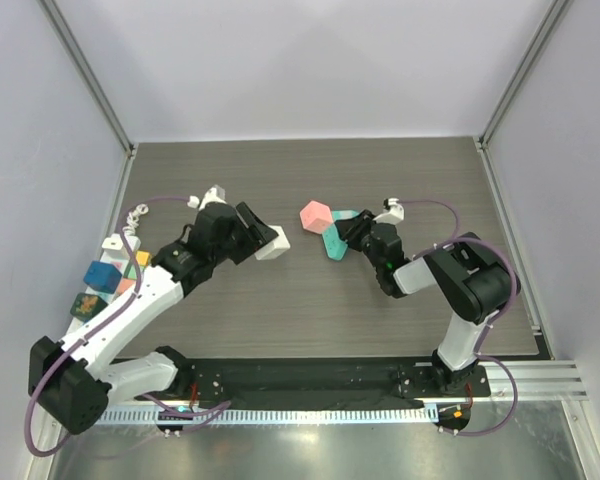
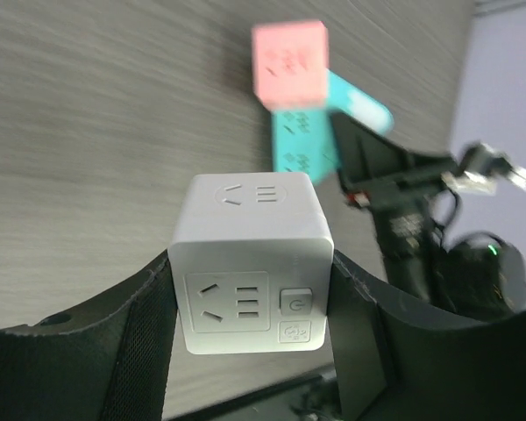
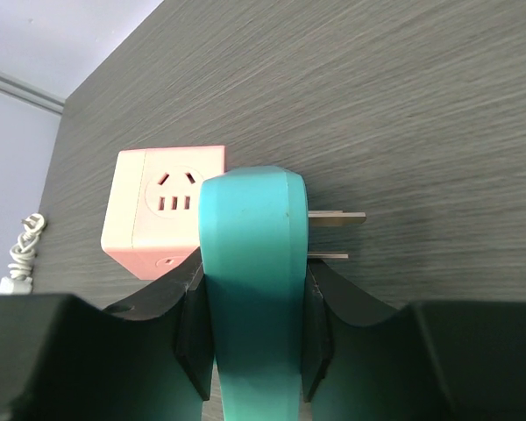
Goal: Pull the plug off the socket
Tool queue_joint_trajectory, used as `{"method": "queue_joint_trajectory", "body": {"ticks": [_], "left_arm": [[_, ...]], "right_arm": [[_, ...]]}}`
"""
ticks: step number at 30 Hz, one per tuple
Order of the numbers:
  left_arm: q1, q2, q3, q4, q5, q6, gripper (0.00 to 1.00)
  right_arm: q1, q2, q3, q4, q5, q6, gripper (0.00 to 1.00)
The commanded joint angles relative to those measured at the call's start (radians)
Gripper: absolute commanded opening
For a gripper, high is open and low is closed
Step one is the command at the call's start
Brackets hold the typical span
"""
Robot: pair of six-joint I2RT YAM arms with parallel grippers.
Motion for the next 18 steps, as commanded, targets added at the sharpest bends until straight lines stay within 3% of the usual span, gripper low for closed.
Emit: {"method": "queue_joint_trajectory", "body": {"ticks": [1, 4, 8, 9, 13, 15, 18], "left_arm": [[0.09, 0.076, 0.119, -0.118, -0.039, 0.201, 0.0], [0.199, 0.264, 0.22, -0.104, 0.049, 0.296, 0.0], [0.206, 0.459, 0.429, -0.184, 0.041, 0.466, 0.0], [0.215, 0.476, 0.429, -0.085, 0.072, 0.491, 0.0], [0.308, 0.576, 0.382, 0.187, 0.427, 0.447, 0.0], [0.347, 0.63, 0.379, 0.25, 0.489, 0.393, 0.02], [0.376, 0.728, 0.374, 0.355, 0.586, 0.335, 0.12]], "right_arm": [[-0.04, -0.059, -0.043, 0.082, -0.025, 0.042, 0.01], [-0.075, -0.08, -0.067, 0.105, -0.059, 0.051, 0.01], [-0.106, -0.086, -0.07, 0.125, -0.105, 0.053, 0.01], [-0.112, -0.076, -0.07, 0.134, -0.116, 0.058, 0.01], [-0.123, -0.059, -0.061, 0.154, -0.16, 0.07, 0.01], [-0.124, -0.053, -0.058, 0.162, -0.171, 0.076, 0.01], [-0.132, -0.04, -0.051, 0.173, -0.185, 0.082, 0.01]]}}
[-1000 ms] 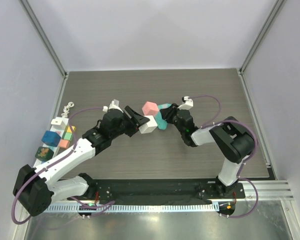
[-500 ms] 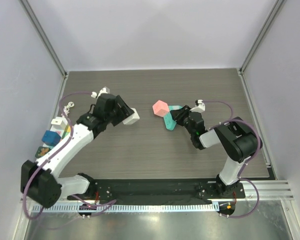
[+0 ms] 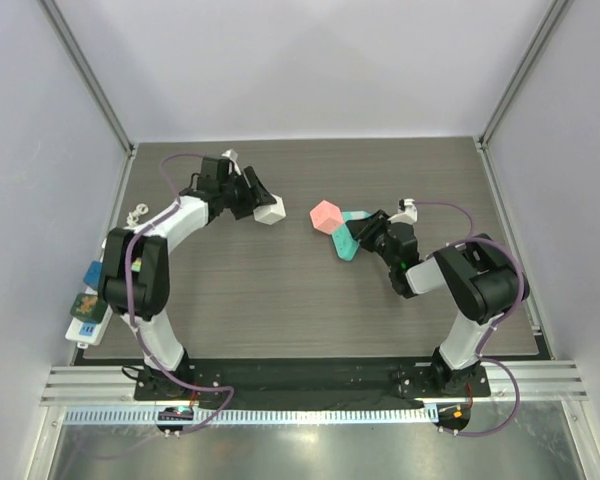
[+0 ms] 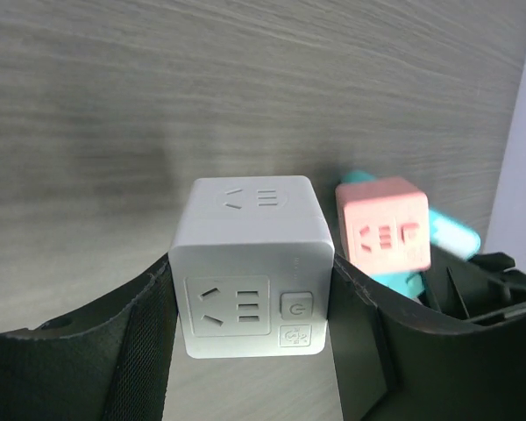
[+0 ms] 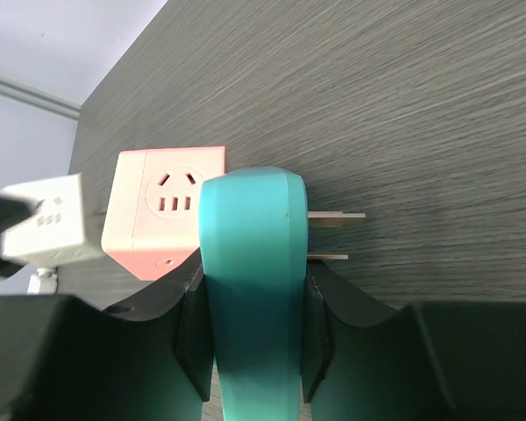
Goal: Pull the plug off the socket
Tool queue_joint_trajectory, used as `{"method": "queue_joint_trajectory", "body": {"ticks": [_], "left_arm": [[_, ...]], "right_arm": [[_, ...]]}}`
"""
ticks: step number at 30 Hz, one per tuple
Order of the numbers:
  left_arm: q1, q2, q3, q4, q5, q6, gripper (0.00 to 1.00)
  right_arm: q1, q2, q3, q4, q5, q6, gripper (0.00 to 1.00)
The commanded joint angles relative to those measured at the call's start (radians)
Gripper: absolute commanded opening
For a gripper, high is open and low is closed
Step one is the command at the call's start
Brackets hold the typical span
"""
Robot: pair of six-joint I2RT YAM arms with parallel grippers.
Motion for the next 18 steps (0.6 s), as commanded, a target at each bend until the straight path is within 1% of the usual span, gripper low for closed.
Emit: {"method": "queue_joint_trajectory", "body": {"ticks": [1, 3, 4, 5, 8, 9, 10, 11, 12, 13, 14, 15, 16, 17, 18], "left_arm": [[0.037, 0.095, 0.001, 0.253, 0.207, -0.06, 0.16], [0.044, 0.121, 0.023, 0.251, 0.172, -0.059, 0.2], [0.045, 0.138, 0.037, 0.234, 0.156, -0.041, 0.25], [0.051, 0.162, 0.048, 0.214, 0.147, -0.033, 0.27], [0.068, 0.198, 0.09, 0.15, 0.132, -0.017, 0.4], [0.071, 0.199, 0.097, 0.121, 0.112, -0.016, 0.53], [0.074, 0.196, 0.1, 0.104, 0.097, -0.014, 0.64], [0.077, 0.178, 0.099, 0.088, 0.077, 0.001, 0.72], [0.074, 0.166, 0.099, 0.049, 0.049, 0.015, 0.78], [0.076, 0.152, 0.102, 0.024, -0.003, 0.03, 0.9], [0.073, 0.14, 0.116, -0.004, -0.04, 0.061, 0.97], [0.071, 0.109, 0.125, -0.047, -0.081, 0.078, 1.0], [0.068, 0.092, 0.136, -0.115, -0.16, 0.093, 1.0], [0.062, 0.074, 0.139, -0.14, -0.19, 0.116, 1.0], [0.057, 0.023, 0.131, -0.153, -0.207, 0.122, 1.0]], "right_arm": [[-0.007, -0.001, 0.024, 0.14, -0.06, 0.027, 0.01], [-0.009, 0.008, 0.033, 0.135, -0.072, 0.027, 0.01], [-0.009, 0.011, 0.036, 0.134, -0.075, 0.031, 0.01], [-0.009, 0.025, 0.042, 0.135, -0.086, 0.034, 0.01], [-0.009, 0.042, 0.053, 0.146, -0.103, 0.05, 0.01], [-0.007, 0.046, 0.056, 0.146, -0.107, 0.048, 0.01], [-0.009, 0.048, 0.059, 0.146, -0.11, 0.048, 0.01], [-0.009, 0.048, 0.061, 0.144, -0.112, 0.048, 0.01], [-0.009, 0.048, 0.062, 0.146, -0.114, 0.048, 0.01], [-0.009, 0.048, 0.064, 0.143, -0.115, 0.048, 0.01], [-0.007, 0.048, 0.064, 0.14, -0.115, 0.047, 0.01], [-0.009, 0.049, 0.065, 0.138, -0.115, 0.047, 0.01], [-0.009, 0.052, 0.067, 0.137, -0.121, 0.045, 0.01], [-0.009, 0.054, 0.07, 0.134, -0.124, 0.047, 0.01], [-0.009, 0.054, 0.071, 0.134, -0.126, 0.048, 0.01]]}}
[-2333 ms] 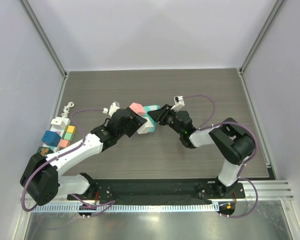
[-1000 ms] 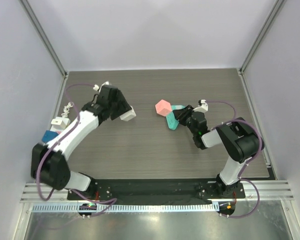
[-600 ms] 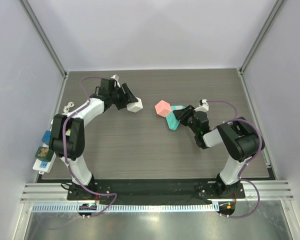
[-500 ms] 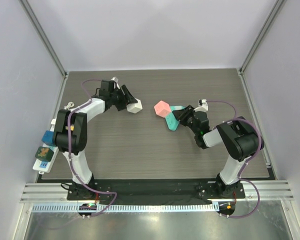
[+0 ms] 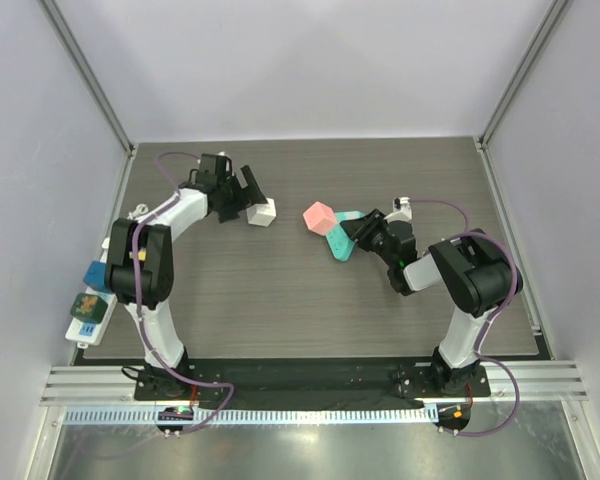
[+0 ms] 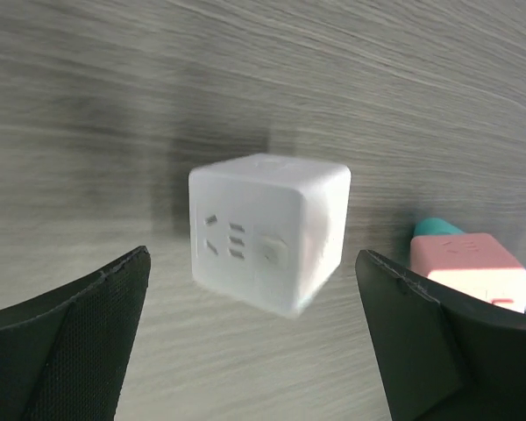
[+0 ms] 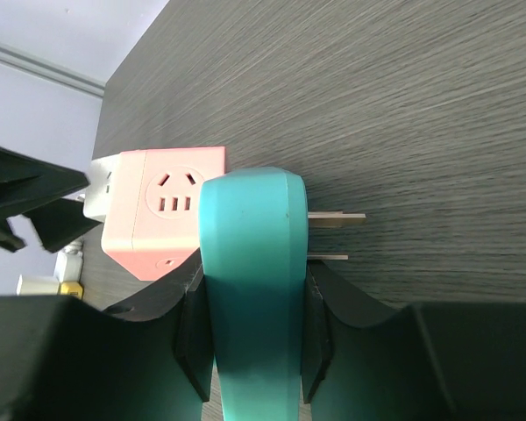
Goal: Pull the plug off the socket
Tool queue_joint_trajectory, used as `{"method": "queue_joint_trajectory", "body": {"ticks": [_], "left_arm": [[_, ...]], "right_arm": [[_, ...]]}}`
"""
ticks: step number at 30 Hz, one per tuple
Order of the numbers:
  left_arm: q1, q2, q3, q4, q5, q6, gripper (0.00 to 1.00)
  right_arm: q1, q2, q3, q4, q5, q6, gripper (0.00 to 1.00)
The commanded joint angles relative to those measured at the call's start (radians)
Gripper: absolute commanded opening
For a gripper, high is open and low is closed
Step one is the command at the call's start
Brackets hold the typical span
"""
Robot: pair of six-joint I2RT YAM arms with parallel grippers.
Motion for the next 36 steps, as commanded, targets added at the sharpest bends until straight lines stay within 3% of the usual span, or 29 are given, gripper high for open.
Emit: {"method": "queue_joint_trajectory", "body": {"ticks": [1, 7, 11, 16, 20, 36], "left_arm": [[-0.013, -0.159, 0.035, -0.118, -0.155, 0.076, 1.0], [-0.136, -0.286, -0.052, -0.06, -0.111, 0.027, 1.0], [-0.237, -0.256, -0.088, 0.034, -0.062, -0.064, 1.0], [-0.343, -0.193, -0.094, 0.095, -0.147, -0.179, 1.0], [-0.354, -0.136, -0.103, 0.176, -0.15, -0.277, 1.0], [-0.378, 0.019, -0.03, 0.271, -0.16, -0.398, 1.0]], "right_arm": [[-0.005, -0.001, 0.044, 0.097, -0.026, 0.016, 0.01], [-0.005, 0.001, 0.05, 0.082, -0.03, 0.014, 0.01], [-0.005, 0.004, 0.051, 0.082, -0.04, 0.014, 0.01], [-0.005, 0.006, 0.05, 0.082, -0.046, 0.016, 0.01], [-0.005, 0.004, 0.05, 0.082, -0.049, 0.013, 0.01], [-0.003, 0.009, 0.054, 0.089, -0.064, 0.014, 0.01]]}}
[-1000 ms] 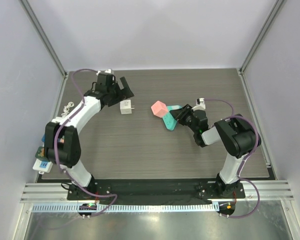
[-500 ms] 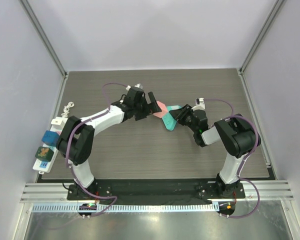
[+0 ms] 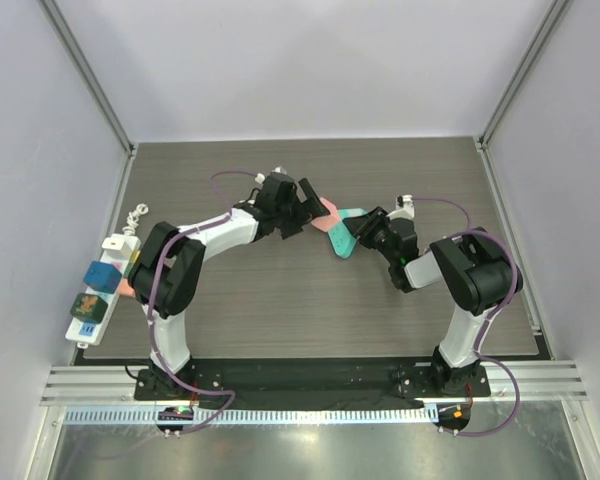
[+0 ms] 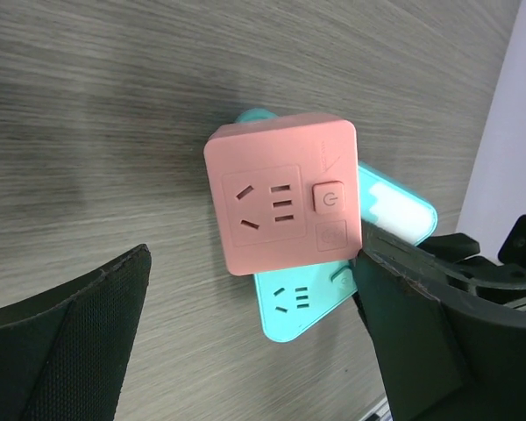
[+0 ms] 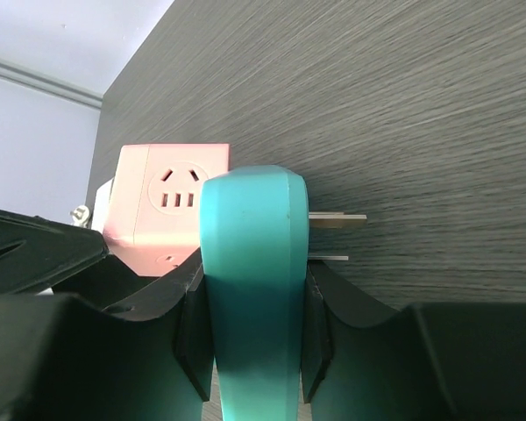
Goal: Pull the plug off the socket
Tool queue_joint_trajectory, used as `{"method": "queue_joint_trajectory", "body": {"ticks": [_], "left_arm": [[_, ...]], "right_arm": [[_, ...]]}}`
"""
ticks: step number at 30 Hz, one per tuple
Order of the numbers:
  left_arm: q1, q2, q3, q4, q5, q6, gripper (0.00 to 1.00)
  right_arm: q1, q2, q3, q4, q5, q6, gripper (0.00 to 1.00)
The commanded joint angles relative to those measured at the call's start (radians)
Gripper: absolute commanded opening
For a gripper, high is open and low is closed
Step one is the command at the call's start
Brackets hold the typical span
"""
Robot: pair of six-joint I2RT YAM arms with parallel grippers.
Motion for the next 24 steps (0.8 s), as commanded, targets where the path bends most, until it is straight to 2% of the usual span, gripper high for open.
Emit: {"method": "queue_joint_trajectory", "body": {"ticks": [1, 5, 8, 11, 16, 19, 20, 22, 23, 24], "left_arm": [[-0.005, 0.027, 0.028, 0.08, -0.023, -0.041, 1.0], [-0.005, 0.016, 0.009, 0.12, -0.032, -0.065, 0.99], [-0.005, 0.007, -0.037, 0.215, -0.032, -0.093, 0.97], [-0.004, 0.036, 0.01, 0.171, -0.016, -0.099, 0.95], [-0.004, 0.08, 0.035, 0.151, 0.006, -0.108, 0.83], [-0.004, 0.091, 0.048, 0.151, 0.024, -0.101, 0.63], [-0.004, 0.091, 0.051, 0.143, 0.038, -0.098, 0.48], [-0.004, 0.094, 0.066, 0.131, 0.049, -0.081, 0.31], [-0.004, 0.093, 0.071, 0.128, 0.058, -0.075, 0.09], [-0.004, 0.091, 0.077, 0.127, 0.073, -0.058, 0.0]], "right_arm": [[0.015, -0.001, 0.034, 0.102, -0.051, 0.006, 0.01], [0.015, -0.001, 0.038, 0.103, -0.052, 0.005, 0.01], [0.015, -0.002, 0.036, 0.103, -0.052, 0.006, 0.01], [0.016, -0.002, 0.038, 0.103, -0.055, 0.005, 0.01], [0.016, 0.001, 0.038, 0.103, -0.055, 0.005, 0.01], [0.016, -0.001, 0.041, 0.096, -0.052, -0.004, 0.01], [0.015, -0.004, 0.042, 0.092, -0.051, -0.006, 0.01], [0.015, -0.004, 0.044, 0.086, -0.049, -0.017, 0.01], [0.015, -0.013, 0.045, 0.077, -0.04, -0.026, 0.01], [0.021, -0.02, 0.051, 0.062, -0.026, -0.035, 0.01]]}}
